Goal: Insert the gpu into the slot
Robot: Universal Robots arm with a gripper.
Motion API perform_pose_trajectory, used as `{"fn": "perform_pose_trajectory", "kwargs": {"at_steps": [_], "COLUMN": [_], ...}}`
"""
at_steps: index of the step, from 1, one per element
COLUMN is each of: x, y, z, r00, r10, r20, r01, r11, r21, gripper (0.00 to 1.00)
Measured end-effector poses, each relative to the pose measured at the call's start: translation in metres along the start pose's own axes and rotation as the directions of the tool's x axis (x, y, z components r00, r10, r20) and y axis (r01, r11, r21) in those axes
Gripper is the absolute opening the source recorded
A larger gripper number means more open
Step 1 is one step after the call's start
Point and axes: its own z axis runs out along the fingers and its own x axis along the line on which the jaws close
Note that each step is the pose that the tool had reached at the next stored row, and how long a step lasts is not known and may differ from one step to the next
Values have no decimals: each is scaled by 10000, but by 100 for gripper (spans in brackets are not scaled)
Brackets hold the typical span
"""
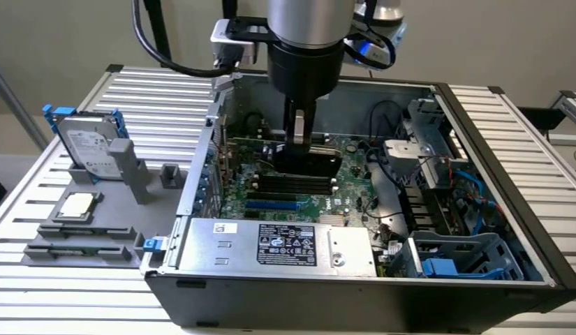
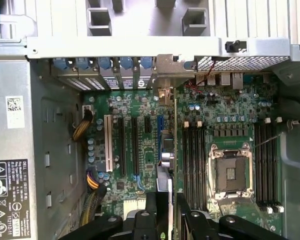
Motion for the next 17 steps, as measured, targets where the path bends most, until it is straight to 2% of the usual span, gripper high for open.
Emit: {"fn": "perform_pose_trajectory", "kwargs": {"at_steps": [3,7,12,17], "x": [19,37,50,62], "y": [10,14,24,52], "z": [47,117,208,298], "r00": [10000,9999,9999,9999], "r10": [0,2,0,-2], "r20": [78,131,167,171], "r01": [0,-2,0,2], "r11": [10000,10000,10000,10000], "r21": [8,7,4,4], "gripper": [26,26,26,26]}}
